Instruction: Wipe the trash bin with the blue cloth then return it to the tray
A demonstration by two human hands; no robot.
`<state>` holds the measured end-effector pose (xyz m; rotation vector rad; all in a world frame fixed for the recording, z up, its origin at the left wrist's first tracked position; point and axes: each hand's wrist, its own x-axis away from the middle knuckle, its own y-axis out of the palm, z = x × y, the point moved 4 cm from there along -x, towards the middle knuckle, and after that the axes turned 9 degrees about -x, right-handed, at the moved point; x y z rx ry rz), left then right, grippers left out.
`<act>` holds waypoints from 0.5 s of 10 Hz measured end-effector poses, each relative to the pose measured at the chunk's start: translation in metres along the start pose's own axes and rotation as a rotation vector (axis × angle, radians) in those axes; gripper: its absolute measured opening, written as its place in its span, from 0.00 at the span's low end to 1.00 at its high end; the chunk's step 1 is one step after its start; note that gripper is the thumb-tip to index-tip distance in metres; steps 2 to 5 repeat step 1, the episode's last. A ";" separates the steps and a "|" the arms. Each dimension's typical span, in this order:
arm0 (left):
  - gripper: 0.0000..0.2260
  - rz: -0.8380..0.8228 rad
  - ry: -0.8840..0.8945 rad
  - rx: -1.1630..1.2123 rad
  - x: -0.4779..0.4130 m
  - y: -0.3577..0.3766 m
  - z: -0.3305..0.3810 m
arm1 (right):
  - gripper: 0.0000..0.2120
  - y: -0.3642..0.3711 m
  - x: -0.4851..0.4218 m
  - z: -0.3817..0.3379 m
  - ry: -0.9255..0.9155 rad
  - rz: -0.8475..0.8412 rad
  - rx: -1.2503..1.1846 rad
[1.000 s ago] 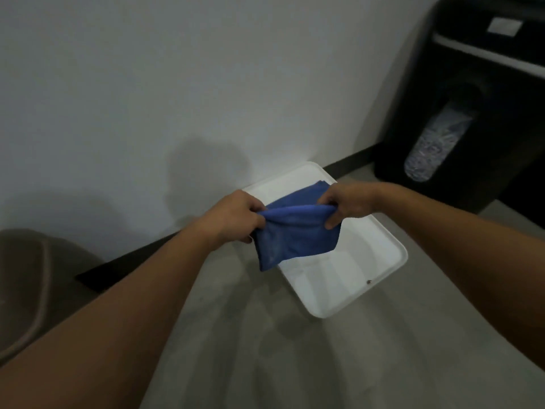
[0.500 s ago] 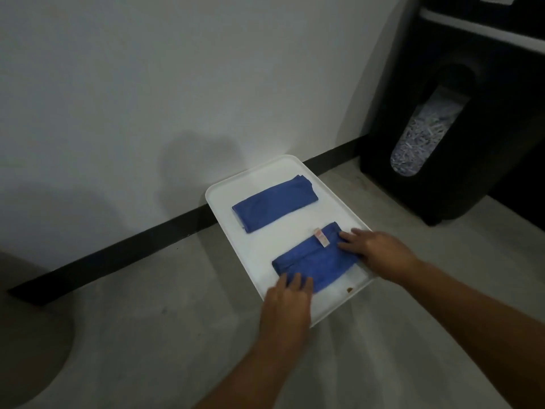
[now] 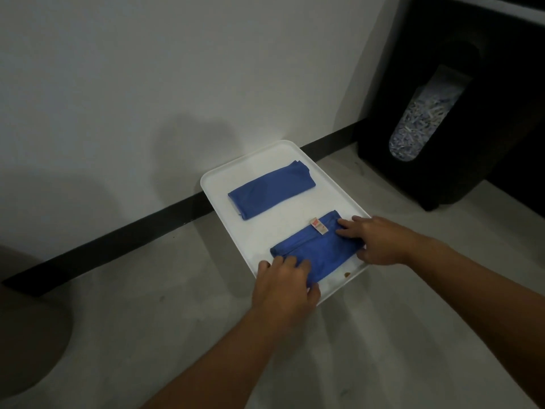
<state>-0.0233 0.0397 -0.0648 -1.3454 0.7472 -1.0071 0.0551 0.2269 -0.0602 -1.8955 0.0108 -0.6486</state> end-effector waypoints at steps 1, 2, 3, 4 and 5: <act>0.25 0.116 -0.036 0.003 -0.007 -0.016 -0.018 | 0.27 -0.021 -0.001 -0.007 0.027 0.108 -0.173; 0.25 0.116 -0.036 0.003 -0.007 -0.016 -0.018 | 0.27 -0.021 -0.001 -0.007 0.027 0.108 -0.173; 0.25 0.116 -0.036 0.003 -0.007 -0.016 -0.018 | 0.27 -0.021 -0.001 -0.007 0.027 0.108 -0.173; 0.25 0.116 -0.036 0.003 -0.007 -0.016 -0.018 | 0.27 -0.021 -0.001 -0.007 0.027 0.108 -0.173; 0.25 0.116 -0.036 0.003 -0.007 -0.016 -0.018 | 0.27 -0.021 -0.001 -0.007 0.027 0.108 -0.173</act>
